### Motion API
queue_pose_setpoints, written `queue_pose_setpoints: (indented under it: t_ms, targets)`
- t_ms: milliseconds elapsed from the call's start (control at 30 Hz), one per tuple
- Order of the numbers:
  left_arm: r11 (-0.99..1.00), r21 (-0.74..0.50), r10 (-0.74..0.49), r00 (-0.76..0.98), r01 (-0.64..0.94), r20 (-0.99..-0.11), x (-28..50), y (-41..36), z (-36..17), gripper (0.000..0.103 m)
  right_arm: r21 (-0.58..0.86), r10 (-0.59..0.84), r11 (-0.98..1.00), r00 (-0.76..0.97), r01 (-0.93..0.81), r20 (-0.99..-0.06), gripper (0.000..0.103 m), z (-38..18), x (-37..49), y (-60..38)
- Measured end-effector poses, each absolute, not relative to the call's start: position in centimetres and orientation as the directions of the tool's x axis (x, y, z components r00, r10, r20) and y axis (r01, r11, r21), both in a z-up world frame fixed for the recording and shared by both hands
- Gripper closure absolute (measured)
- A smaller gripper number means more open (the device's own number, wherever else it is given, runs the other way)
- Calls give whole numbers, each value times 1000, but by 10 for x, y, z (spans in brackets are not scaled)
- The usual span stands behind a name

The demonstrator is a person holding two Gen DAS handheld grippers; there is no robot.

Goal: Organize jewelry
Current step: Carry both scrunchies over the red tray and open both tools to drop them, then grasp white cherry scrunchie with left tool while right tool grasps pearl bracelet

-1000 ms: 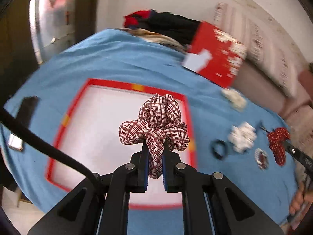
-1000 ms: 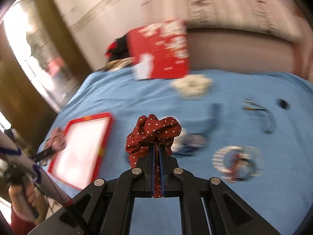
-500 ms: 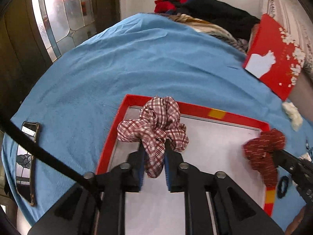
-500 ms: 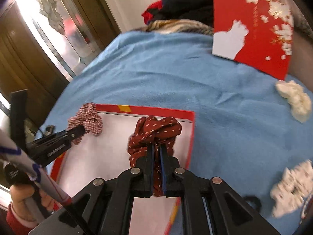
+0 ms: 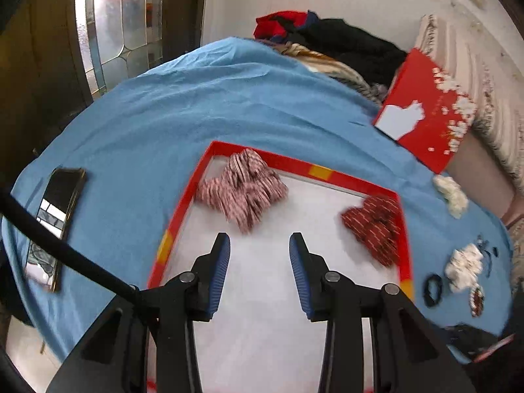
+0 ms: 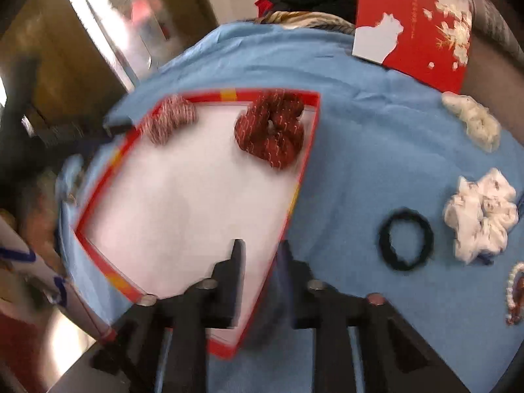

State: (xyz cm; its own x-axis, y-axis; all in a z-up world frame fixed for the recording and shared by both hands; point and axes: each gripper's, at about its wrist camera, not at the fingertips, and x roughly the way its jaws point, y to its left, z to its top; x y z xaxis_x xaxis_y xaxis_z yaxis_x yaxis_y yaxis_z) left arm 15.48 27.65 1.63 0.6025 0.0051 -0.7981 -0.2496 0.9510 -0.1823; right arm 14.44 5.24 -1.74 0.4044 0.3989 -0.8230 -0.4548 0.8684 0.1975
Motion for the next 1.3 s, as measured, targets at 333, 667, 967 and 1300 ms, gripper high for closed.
queue_pose_setpoints:
  t_ms: [333,667,967,1300]
  targets:
    - [965,-182,-17,647,-189,-763,98,234,52,66,276,450,857,370,-436,-813,90,-21,112,46]
    - [975,-221,-184,598,11,-780,113,121,49,56,328,422,905,490,-269,-763,55,-9,71,-105]
    - [936,-332,-347,451,114,-823,181,23,-9,56,316,226,946,567,65,-792,55,-27,81,-281]
    - [930,-325,-367,367,174,-855,242,-32,-51,56,383,257,920,619,77,-742,55,-23,107,-317]
